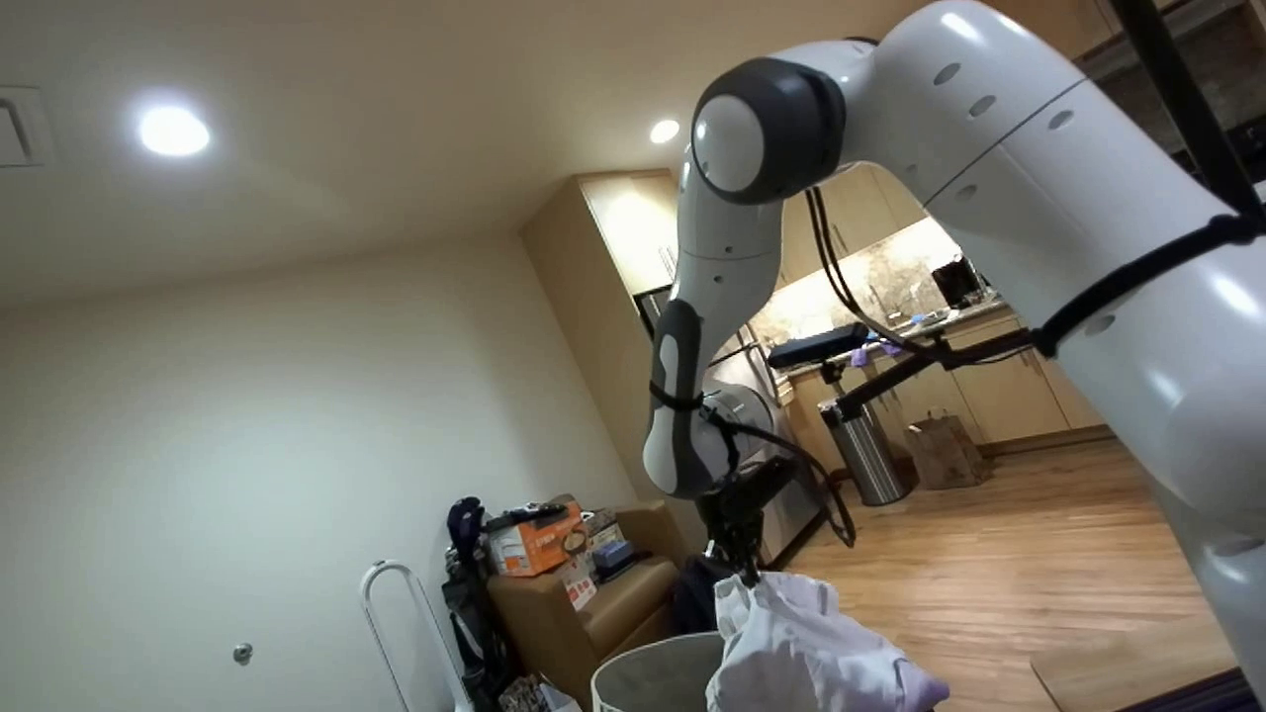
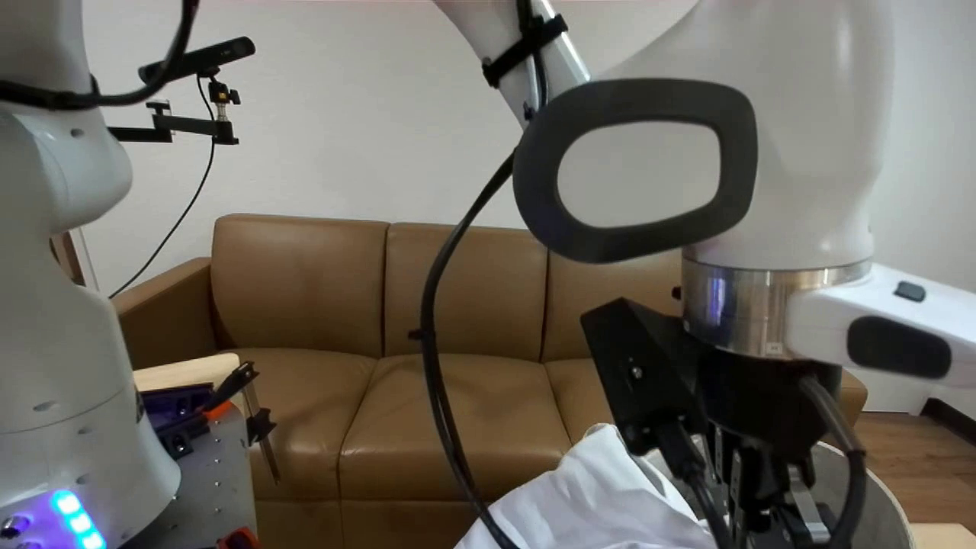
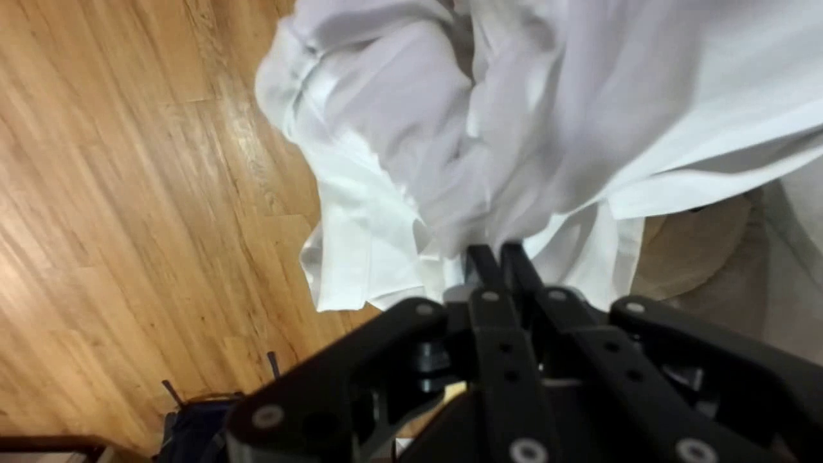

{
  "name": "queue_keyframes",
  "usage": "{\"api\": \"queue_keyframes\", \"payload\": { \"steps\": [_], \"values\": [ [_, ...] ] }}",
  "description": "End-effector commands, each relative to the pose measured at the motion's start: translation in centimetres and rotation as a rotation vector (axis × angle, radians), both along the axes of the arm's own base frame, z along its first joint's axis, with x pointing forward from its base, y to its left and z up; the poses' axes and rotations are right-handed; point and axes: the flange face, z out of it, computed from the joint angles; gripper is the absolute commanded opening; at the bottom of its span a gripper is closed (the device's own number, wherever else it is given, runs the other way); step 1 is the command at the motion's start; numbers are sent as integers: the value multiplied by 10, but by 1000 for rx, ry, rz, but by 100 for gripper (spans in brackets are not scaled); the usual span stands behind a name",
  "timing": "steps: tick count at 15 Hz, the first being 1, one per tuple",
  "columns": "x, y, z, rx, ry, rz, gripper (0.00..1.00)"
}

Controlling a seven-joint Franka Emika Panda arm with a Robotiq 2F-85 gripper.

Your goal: Move the white pair of shorts from the couch to the laundry bag

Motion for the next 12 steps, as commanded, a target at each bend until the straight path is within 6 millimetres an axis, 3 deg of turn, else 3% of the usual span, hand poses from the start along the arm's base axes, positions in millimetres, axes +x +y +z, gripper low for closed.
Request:
{"api": "queue_keyframes", "payload": {
  "steps": [1, 3, 4, 6, 10, 12],
  "values": [
    [-2, 7, -25, -24, -20, 14, 7],
    [-2, 21, -37, -7, -26, 12, 7],
    [1, 11, -30, -16, -4, 12, 6],
    [2, 21, -37, -8, -3, 23, 6],
    [6, 23, -37, -15, -18, 46, 7],
    [16, 12, -67, 15, -19, 21, 8]
  ]
}}
